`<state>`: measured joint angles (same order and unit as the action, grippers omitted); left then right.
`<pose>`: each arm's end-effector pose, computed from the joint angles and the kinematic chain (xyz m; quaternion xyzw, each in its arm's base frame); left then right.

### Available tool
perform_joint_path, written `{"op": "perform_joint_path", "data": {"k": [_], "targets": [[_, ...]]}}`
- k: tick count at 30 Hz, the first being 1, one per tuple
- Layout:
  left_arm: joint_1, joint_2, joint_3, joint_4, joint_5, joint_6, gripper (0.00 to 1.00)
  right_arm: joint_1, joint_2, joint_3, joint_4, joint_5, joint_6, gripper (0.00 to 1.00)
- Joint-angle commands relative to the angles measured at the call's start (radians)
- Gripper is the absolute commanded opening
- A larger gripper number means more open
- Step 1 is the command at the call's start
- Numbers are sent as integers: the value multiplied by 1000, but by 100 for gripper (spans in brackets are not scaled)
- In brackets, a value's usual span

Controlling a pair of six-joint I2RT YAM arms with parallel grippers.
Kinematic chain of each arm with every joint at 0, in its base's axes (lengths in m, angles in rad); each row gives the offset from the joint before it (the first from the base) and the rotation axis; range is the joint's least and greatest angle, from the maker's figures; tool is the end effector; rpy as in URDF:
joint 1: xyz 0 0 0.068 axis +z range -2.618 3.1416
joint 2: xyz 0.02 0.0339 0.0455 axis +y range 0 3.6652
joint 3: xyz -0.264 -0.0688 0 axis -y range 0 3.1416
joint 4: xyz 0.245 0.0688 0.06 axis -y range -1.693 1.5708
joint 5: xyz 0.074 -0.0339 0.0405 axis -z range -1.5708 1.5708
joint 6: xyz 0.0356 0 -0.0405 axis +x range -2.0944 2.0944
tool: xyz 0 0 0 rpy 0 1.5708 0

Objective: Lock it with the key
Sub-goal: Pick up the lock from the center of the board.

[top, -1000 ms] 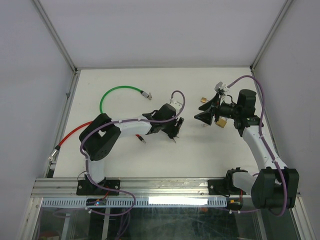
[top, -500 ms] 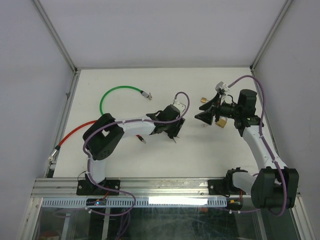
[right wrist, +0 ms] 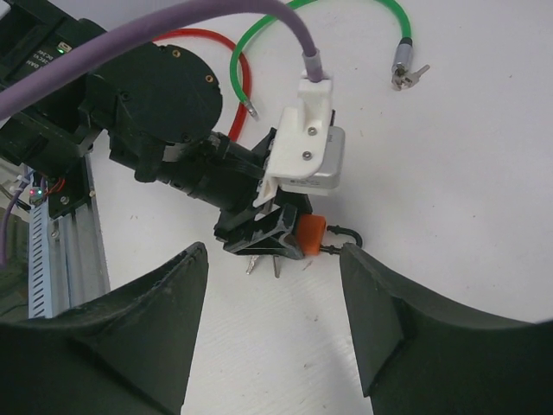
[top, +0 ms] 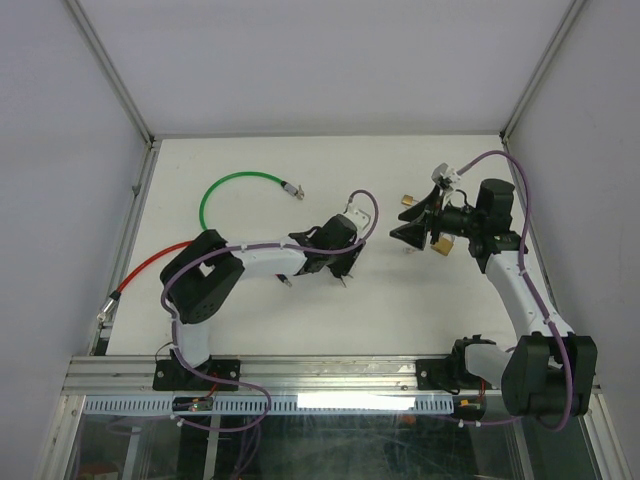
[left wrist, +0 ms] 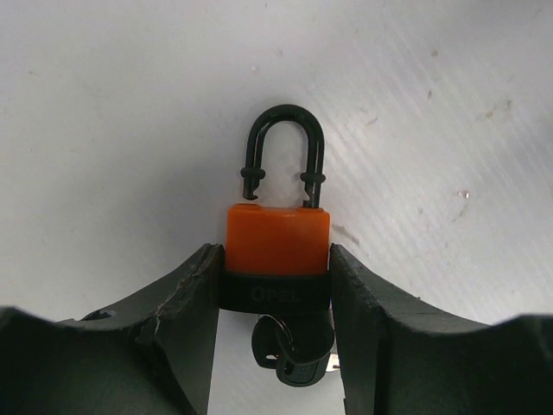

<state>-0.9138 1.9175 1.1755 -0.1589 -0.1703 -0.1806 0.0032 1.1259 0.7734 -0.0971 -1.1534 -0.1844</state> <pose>0.2482 -0.3119 0.1549 0.3112 0.8885 -0.1018 0.3215 0.2366 0.0333 0.2851 -0.3551 0.6797 0.4196 0.4857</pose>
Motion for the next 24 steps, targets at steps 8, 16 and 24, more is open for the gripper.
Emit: {"op": "perform_joint_path", "data": {"k": [8, 16, 24], "targets": [[-31, -296, -260, 309, -82, 182, 0, -10, 6, -30, 132, -84, 72, 66], [-50, -478, -516, 645, 28, 329, 0, -9, 5, -78, 227, -171, 105, 69], [-50, -570, -648, 805, 253, 409, 0, 22, -35, -125, 199, -269, -62, 84]]}}
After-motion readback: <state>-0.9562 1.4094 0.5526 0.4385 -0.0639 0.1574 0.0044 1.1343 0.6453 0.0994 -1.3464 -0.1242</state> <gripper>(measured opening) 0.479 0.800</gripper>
